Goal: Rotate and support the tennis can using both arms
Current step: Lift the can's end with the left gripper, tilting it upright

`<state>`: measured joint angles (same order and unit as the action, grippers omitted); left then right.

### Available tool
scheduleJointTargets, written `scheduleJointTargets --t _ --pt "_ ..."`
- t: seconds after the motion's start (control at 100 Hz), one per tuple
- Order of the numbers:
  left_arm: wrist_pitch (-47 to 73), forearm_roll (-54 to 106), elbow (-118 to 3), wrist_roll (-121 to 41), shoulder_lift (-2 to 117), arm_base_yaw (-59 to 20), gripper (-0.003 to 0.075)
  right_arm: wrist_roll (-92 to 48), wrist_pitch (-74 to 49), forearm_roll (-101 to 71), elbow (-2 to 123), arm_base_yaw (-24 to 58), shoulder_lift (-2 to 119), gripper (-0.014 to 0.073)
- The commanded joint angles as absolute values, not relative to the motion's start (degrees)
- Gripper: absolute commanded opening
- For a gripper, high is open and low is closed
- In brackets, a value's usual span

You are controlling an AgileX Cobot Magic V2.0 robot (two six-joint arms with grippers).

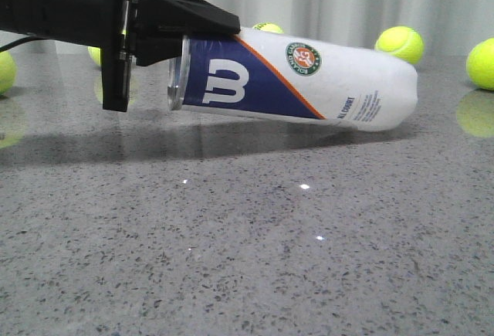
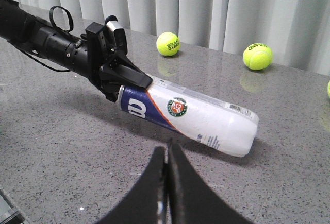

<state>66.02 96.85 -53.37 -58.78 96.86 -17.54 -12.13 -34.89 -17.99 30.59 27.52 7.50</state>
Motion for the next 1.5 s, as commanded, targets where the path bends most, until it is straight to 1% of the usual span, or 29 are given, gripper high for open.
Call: scheduleJointTargets --t 0.0,0.13,0.23,0.43,0.55,0.66,0.74,0.85,0.99,1.3,1.38,1.49 --pt "73.2 102.0 -54.8 -60.4 94.4 -17.9 -0.0019 -12.7 -30.8 -18.3 31.8 27.5 8.3 -0.0061" --pt "72.6 101.7 -55.1 -61.8 92.0 -17.9 -0.0019 -12.7 -30.8 -18.3 31.8 27.5 8.3 -0.0061" --pt "68.6 99.1 -56.2 -61.8 88.9 -17.9 -0.0019 -12.7 -30.8 -18.3 31.8 27.5 8.3 -0.0061" --pt "54.3 85.6 -60.2 -57.9 79.4 -17.9 -0.0019 -12.7 -30.8 -18.3 31.8 27.5 8.3 -0.0061" --pt "50.4 74.4 -63.7 -52.3 74.8 -17.9 -0.0019 -12.7 -30.8 -18.3 31.8 27.5 8.3 -0.0061" --pt "51.1 62.5 -68.4 -44.6 72.9 -18.2 -0.0019 -12.7 -30.8 -18.3 31.8 27.5 8.3 -0.0061" --pt "53.1 50.2 -73.1 -37.2 72.7 -19.5 -0.0019 -12.7 -30.8 -18.3 31.8 27.5 8.3 -0.0061" --pt "56.8 36.0 -78.7 -28.4 73.3 -23.1 -0.0019 -12.7 -30.8 -18.3 31.8 27.5 8.3 -0.0061" --pt "59.9 23.9 -84.1 -20.5 74.5 -28.4 -0.0019 -12.7 -30.8 -18.3 31.8 27.5 8.3 -0.0061" --pt "73.2 5.2 -94.1 -14.2 81.2 -39.0 -0.0019 -12.7 -30.8 -18.3 31.8 27.5 8.3 -0.0061" --pt "73.2 2.4 -95.6 -13.2 83.1 -41.2 -0.0019 -12.7 -30.8 -18.3 31.8 27.5 8.3 -0.0061" --pt "73.2 2.7 -96.9 -13.2 85.1 -42.5 -0.0019 -12.7 -30.8 -18.3 31.8 27.5 8.3 -0.0061"
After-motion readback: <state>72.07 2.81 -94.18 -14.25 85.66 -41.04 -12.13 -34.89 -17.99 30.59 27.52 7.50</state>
